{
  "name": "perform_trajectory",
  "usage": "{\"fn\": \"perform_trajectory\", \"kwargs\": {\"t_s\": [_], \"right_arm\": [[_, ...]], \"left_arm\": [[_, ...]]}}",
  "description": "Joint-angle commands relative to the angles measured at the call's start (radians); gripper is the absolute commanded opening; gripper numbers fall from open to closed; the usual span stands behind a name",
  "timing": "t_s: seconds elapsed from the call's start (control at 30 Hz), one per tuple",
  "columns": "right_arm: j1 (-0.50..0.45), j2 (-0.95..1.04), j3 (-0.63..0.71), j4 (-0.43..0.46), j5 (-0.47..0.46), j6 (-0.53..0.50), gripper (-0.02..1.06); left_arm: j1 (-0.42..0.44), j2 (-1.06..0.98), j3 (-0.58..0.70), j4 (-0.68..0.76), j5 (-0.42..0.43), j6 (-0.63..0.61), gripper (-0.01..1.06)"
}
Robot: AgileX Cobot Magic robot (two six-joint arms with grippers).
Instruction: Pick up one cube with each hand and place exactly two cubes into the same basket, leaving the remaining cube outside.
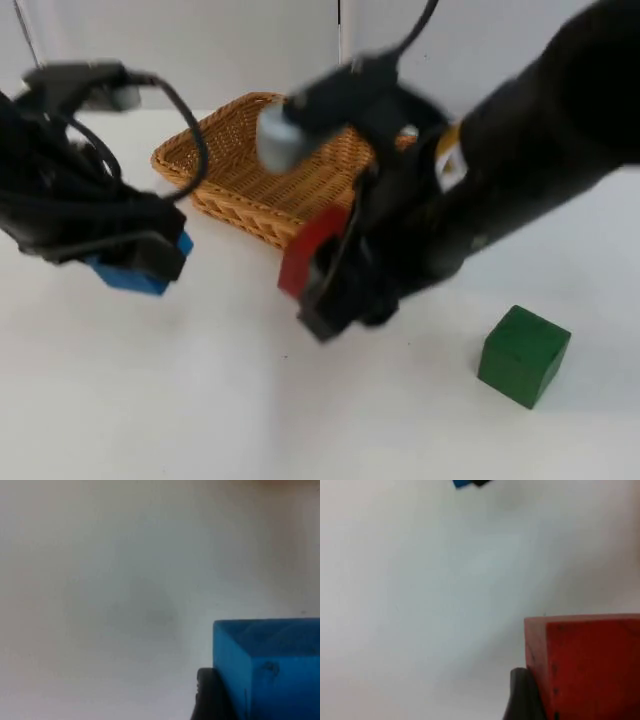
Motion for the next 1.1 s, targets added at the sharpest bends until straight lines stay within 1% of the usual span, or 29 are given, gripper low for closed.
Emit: {"fn": "perform_trajectory", "kwargs": {"t_s": [0.0,0.1,0.13,0.17,0.3,0.47,0.63,1.07], "right_arm": [[0.005,-0.051,-0.007,-0.006,0.013,-0.002,0.0],[0.005,-0.137,-0.007,-0.006,0.028,-0.002,0.0],[0.005,-0.159,-0.007,-0.006,0.03,-0.002,0.0],[0.005,-0.159,-0.007,-0.006,0.03,-0.002,0.0],[0.005,-0.249,-0.007,-0.006,0.049,-0.006,0.0],[0.005,-0.285,-0.007,-0.006,0.07,-0.006,0.0],[0.005,-0.295,-0.007,-0.006,0.09,-0.006,0.0],[-0.005,-0.295,-0.007,-0.006,0.096,0.003,0.0]], "left_arm": [[-0.005,-0.048,0.0,0.02,0.026,-0.028,0.0],[-0.005,-0.13,0.0,0.087,0.057,-0.095,0.0],[-0.005,-0.167,0.0,0.123,0.074,-0.14,0.0],[-0.005,-0.167,0.0,0.123,0.074,-0.14,0.0],[-0.005,-0.265,0.0,0.217,0.115,-0.233,0.0],[-0.005,-0.348,0.0,0.229,0.149,-0.245,0.0],[-0.005,-0.397,0.0,0.237,0.16,-0.259,0.0],[-0.005,-0.407,0.002,0.239,0.16,-0.274,0.0]]}}
